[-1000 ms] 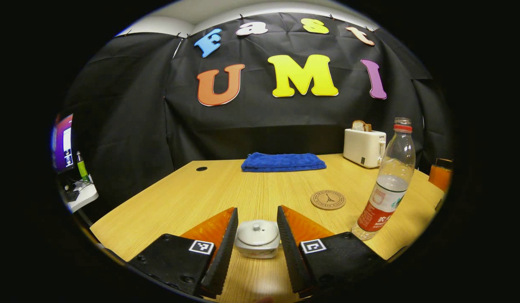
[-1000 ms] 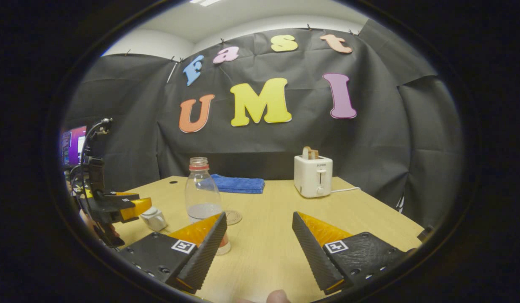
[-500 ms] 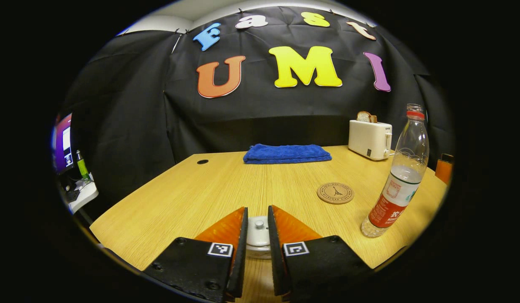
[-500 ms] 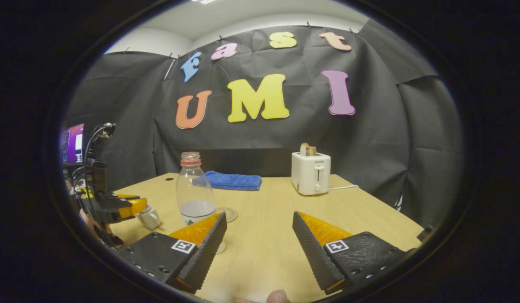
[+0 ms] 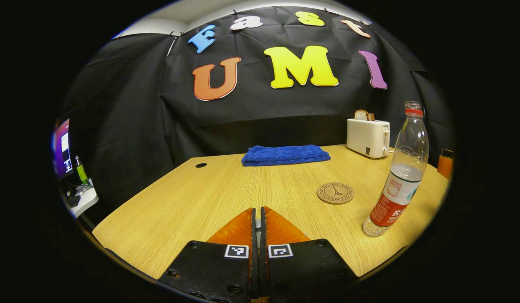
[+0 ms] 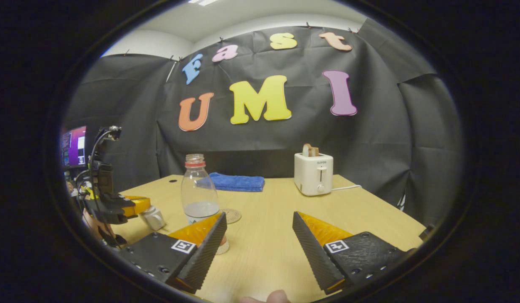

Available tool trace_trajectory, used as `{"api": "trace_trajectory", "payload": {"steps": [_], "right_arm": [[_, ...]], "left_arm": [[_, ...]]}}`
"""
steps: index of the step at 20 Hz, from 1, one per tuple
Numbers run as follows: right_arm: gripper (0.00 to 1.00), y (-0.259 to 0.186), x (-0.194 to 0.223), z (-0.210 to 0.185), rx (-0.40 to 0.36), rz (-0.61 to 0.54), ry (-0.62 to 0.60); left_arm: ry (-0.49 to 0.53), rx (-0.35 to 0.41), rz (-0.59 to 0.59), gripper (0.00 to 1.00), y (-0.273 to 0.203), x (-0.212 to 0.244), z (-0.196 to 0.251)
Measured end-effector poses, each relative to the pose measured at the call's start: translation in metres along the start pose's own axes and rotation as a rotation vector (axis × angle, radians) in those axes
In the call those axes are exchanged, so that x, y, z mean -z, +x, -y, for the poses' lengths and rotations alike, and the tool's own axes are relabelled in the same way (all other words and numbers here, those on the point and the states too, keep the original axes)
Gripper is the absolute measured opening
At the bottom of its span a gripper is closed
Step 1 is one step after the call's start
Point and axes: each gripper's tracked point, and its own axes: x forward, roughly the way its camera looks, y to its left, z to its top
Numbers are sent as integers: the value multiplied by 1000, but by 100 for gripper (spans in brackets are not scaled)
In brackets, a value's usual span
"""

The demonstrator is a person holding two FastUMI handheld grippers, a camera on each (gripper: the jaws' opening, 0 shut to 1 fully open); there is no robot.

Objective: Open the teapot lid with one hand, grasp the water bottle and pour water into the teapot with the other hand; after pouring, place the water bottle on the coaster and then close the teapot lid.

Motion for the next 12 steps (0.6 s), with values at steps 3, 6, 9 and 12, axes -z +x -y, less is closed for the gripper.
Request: {"api": "trace_trajectory", "payload": {"steps": [3,6,9,12], "right_arm": [[96,-3,-3,-3,-23,14,-4],[95,-7,-5,-16,-71,27,-11],[95,-11,-2,-37,-139,22,-28],[95,-7,9,-53,-176,-12,-52]], "left_arm": [[-23,6,19,3,-3,-8,-1],[-29,18,41,2,-10,-18,-1],[-36,27,66,2,-21,-29,-3],[-23,24,92,3,-35,-37,-11]]}}
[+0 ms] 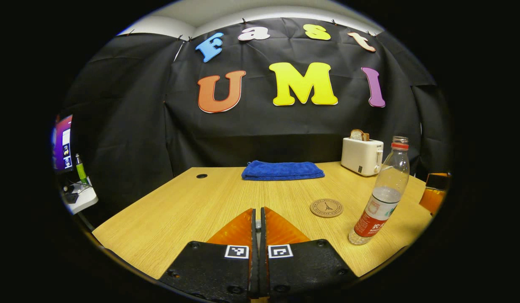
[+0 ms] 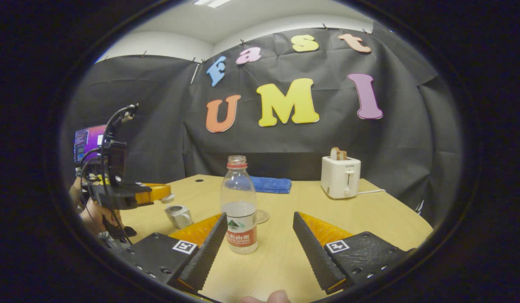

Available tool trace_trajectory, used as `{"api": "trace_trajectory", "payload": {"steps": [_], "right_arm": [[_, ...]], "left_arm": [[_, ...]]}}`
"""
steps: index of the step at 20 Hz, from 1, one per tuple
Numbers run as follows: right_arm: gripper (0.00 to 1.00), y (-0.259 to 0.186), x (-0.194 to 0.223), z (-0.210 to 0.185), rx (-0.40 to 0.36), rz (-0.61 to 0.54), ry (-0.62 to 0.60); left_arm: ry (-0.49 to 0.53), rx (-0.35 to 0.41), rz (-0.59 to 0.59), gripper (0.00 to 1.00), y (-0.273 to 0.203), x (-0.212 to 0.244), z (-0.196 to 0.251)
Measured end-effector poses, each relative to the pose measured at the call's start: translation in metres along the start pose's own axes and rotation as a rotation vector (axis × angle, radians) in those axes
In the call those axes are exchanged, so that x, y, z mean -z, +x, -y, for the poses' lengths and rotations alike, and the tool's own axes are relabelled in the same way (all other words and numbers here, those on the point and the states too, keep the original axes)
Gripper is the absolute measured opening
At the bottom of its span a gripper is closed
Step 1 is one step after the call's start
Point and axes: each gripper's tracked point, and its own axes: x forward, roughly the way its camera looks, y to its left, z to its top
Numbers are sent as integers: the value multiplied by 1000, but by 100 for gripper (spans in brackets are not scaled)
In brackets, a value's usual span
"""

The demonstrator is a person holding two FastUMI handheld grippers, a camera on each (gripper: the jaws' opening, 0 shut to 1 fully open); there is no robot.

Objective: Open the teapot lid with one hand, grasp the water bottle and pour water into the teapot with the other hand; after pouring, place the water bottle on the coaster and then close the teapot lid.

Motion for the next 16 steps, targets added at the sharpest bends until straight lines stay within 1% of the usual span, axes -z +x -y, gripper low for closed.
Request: {"api": "trace_trajectory", "payload": {"steps": [3,5,7,9,10,11,16], "right_arm": [[95,15,14,-9,-3,-49,0],[95,27,26,-10,14,-86,-6],[96,38,36,-17,7,-121,22],[95,49,46,-19,16,-153,33],[94,54,49,-22,17,-164,40],[95,57,51,-22,19,-174,54],[96,70,48,-32,19,-185,115]], "left_arm": [[13,-19,7,2,-14,-1,-12],[7,-27,13,2,-24,-2,-18],[12,-31,20,2,-31,-3,-23],[3,-28,28,2,-35,-3,-28],[-5,-26,30,2,-36,-2,-29],[-11,-25,30,3,-37,-1,-32],[-24,-25,25,2,-41,7,-44]]}}
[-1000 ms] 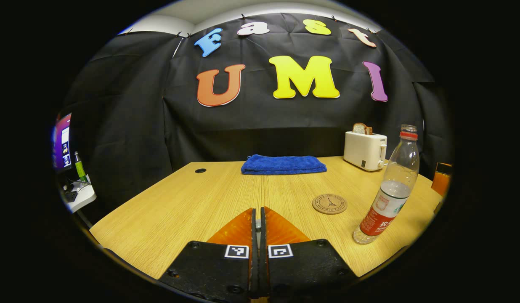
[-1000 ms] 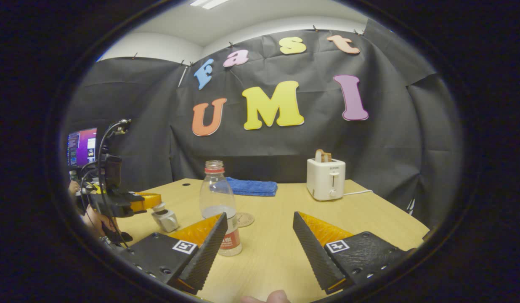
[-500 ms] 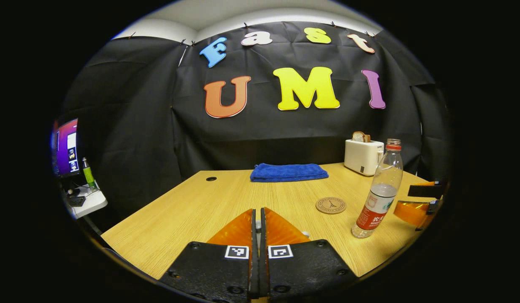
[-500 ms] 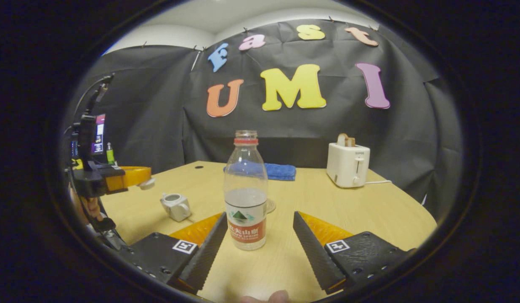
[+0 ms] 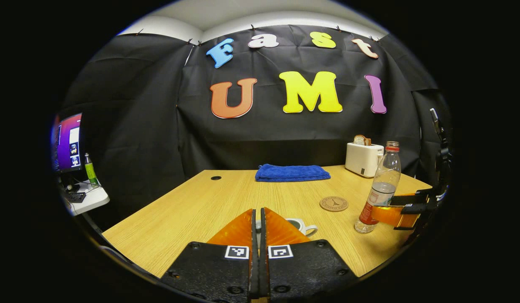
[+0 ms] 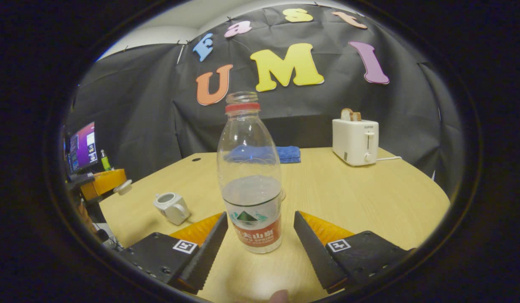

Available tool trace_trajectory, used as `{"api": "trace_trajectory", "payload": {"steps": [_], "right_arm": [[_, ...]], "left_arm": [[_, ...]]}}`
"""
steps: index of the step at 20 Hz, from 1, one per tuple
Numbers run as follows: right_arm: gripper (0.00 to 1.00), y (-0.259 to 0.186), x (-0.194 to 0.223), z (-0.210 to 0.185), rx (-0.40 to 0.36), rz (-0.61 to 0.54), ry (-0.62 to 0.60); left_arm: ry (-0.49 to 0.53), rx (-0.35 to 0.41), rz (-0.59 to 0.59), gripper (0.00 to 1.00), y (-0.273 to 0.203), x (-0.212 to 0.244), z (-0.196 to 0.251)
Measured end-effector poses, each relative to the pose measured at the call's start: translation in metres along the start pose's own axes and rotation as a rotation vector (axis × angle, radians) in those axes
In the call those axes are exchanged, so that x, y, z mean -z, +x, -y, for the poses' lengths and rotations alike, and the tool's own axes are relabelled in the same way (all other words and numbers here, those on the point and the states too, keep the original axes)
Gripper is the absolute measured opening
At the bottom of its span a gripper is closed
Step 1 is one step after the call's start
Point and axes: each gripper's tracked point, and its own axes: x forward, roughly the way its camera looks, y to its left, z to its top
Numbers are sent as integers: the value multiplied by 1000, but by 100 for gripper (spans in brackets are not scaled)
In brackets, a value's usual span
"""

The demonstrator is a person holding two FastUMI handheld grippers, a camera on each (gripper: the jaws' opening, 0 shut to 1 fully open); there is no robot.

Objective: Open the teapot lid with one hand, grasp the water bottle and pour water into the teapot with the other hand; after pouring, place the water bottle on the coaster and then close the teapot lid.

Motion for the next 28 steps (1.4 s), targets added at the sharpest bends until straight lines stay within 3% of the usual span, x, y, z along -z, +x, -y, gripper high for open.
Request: {"api": "trace_trajectory", "payload": {"steps": [1,5,11,15,20,25,28], "right_arm": [[96,2,-1,-3,-3,2,1],[77,9,-5,-10,9,0,-18],[75,12,-6,-21,4,-18,-92],[65,13,-24,-29,6,5,-295],[65,24,-33,-44,-13,-33,-596],[67,42,-48,-29,79,-34,-978],[66,51,-48,-28,98,-32,-1128]], "left_arm": [[-4,0,-1,2,-1,0,-2],[-19,3,-2,2,-3,4,-10],[-33,18,-3,2,-2,8,-17],[-37,38,-4,3,-1,9,-23],[-45,47,4,2,2,6,-40],[-90,23,-4,2,-3,12,-60],[-86,21,0,2,-5,13,-65]]}}
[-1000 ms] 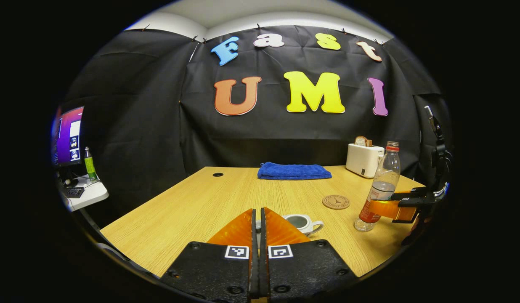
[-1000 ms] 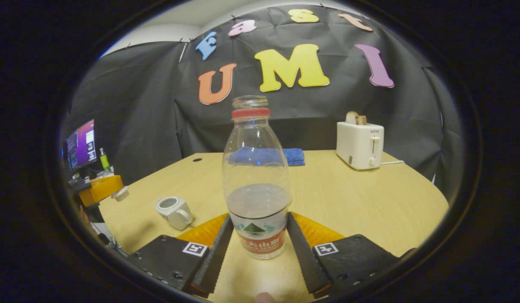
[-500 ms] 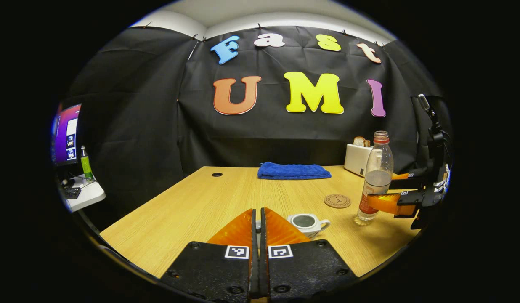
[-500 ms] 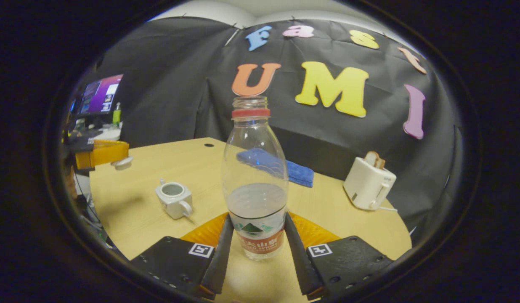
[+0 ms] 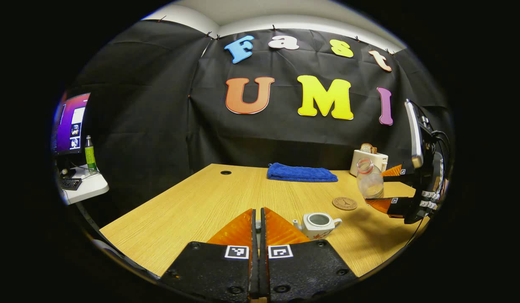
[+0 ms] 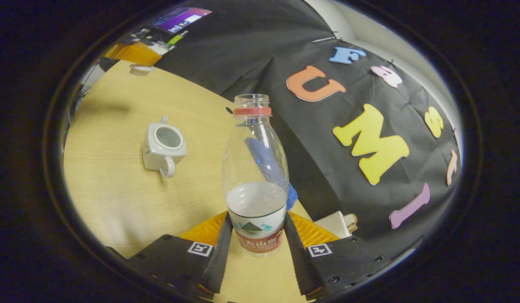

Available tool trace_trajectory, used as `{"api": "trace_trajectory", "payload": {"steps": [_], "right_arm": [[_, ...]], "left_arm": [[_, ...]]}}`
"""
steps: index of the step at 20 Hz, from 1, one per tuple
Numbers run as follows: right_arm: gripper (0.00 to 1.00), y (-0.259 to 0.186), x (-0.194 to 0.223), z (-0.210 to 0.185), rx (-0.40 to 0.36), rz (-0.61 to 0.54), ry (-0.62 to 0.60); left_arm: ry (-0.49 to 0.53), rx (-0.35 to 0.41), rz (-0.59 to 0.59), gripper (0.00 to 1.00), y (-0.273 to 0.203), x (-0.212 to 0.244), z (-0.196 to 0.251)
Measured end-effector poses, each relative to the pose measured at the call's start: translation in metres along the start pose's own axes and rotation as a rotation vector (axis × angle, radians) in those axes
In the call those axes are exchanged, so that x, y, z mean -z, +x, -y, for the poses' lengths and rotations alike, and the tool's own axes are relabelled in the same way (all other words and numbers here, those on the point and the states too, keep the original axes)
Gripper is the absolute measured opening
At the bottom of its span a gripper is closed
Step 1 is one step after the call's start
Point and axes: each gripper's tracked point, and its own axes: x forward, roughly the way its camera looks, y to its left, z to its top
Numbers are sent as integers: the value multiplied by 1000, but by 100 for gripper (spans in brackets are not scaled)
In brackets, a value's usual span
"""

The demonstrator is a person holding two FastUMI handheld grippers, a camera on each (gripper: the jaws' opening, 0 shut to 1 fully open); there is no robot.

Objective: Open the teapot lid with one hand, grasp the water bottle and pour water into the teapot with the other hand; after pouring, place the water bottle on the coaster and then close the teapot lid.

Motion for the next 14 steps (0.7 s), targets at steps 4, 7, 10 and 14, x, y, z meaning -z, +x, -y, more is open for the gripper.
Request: {"api": "trace_trajectory", "payload": {"steps": [4,7,10,14], "right_arm": [[67,7,-4,3,65,12,-173],[67,11,-13,8,102,22,-299],[67,11,-18,7,101,22,-387],[66,10,-25,9,132,41,-522]], "left_arm": [[38,26,11,2,-1,-2,5],[58,43,19,2,-1,-3,8],[67,41,26,2,0,-3,5],[68,45,28,2,0,-1,0]]}}
